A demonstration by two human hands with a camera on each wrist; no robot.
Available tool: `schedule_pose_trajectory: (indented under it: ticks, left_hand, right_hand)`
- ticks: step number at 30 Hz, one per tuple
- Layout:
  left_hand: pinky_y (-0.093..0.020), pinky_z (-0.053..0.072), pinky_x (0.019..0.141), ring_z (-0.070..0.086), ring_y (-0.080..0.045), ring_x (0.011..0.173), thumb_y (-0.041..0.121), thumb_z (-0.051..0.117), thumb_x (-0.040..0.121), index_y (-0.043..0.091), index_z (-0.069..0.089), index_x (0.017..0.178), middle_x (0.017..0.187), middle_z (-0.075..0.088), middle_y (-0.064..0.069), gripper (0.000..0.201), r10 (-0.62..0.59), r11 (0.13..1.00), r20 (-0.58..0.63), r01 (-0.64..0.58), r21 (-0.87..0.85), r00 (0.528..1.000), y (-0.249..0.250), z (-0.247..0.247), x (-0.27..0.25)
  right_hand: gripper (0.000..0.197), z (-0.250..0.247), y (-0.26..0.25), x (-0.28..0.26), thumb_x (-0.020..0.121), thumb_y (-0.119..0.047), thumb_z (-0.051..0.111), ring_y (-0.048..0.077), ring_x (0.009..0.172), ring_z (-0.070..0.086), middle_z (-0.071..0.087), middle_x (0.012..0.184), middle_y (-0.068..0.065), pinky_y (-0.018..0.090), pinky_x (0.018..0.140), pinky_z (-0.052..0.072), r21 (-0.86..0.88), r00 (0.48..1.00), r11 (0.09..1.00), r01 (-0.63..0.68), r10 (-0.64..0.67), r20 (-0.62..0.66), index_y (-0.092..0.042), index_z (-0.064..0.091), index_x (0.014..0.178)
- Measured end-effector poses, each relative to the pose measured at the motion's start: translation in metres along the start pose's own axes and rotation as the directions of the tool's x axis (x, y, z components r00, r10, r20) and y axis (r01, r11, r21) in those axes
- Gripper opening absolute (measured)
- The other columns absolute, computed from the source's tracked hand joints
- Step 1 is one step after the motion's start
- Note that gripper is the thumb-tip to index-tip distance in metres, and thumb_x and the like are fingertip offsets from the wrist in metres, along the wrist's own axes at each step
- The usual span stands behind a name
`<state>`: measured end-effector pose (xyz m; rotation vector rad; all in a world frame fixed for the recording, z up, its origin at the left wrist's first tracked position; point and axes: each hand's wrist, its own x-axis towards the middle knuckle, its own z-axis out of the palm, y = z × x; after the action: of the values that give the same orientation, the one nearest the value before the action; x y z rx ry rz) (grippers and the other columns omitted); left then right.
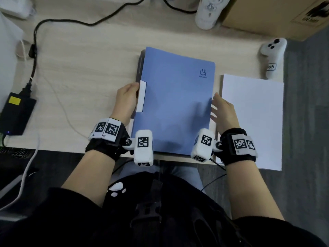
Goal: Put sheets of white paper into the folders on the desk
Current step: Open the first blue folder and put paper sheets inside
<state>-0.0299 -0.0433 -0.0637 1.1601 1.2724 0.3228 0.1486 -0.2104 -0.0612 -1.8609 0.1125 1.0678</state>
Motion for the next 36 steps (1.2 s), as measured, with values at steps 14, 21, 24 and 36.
schedule_pose_trajectory:
  ticks: [14, 21, 24, 36]
  left_hand:
    - [-0.020, 0.045, 0.086, 0.059, -0.005, 0.107, 0.035, 0.031, 0.101, 0.013, 0.058, 0.117, 0.118, 0.063, 0.002, 0.038, -0.052, 0.956, 0.066, 0.069, -0.285, 0.996, -0.023, -0.014, 0.007]
    - [-0.017, 0.045, 0.086, 0.059, -0.004, 0.099, 0.035, 0.027, 0.102, 0.012, 0.057, 0.115, 0.109, 0.063, 0.004, 0.041, 0.014, 0.930, 0.086, 0.019, -0.367, 0.996, -0.037, -0.012, 0.006]
    - [-0.019, 0.045, 0.091, 0.059, -0.007, 0.105, 0.036, 0.028, 0.102, 0.010, 0.058, 0.117, 0.110, 0.064, 0.002, 0.043, 0.055, 0.930, 0.078, -0.023, -0.366, 0.995, -0.041, -0.012, 0.007]
    - [-0.024, 0.043, 0.101, 0.059, -0.012, 0.113, 0.038, 0.029, 0.100, 0.007, 0.064, 0.104, 0.109, 0.066, -0.003, 0.046, 0.122, 0.920, 0.037, -0.099, -0.378, 0.992, -0.053, -0.007, 0.001]
  right_hand:
    - [0.026, -0.003, 0.028, 0.006, 0.099, -0.039, 0.040, 0.012, 0.106, 0.056, 0.058, 0.115, -0.005, 0.027, 0.092, 0.042, 0.287, 0.998, 0.957, 0.051, -0.060, 0.021, -0.019, 0.053, 0.111]
    - [0.029, 0.008, 0.036, -0.011, 0.101, -0.029, 0.037, 0.003, 0.090, 0.059, 0.063, 0.103, -0.012, 0.021, 0.085, 0.046, 0.257, 0.983, 0.949, 0.183, -0.185, -0.020, -0.012, 0.061, 0.100]
    - [0.032, 0.012, 0.041, -0.014, 0.099, -0.026, 0.040, 0.008, 0.084, 0.057, 0.063, 0.104, -0.012, 0.019, 0.072, 0.043, 0.230, 0.968, 0.940, 0.251, -0.250, -0.033, -0.005, 0.061, 0.109]
    - [0.028, 0.012, 0.057, -0.011, 0.101, -0.030, 0.037, 0.000, 0.073, 0.059, 0.060, 0.082, -0.013, 0.014, 0.062, 0.046, 0.223, 0.942, 0.920, 0.322, -0.336, 0.023, -0.025, 0.057, 0.081]
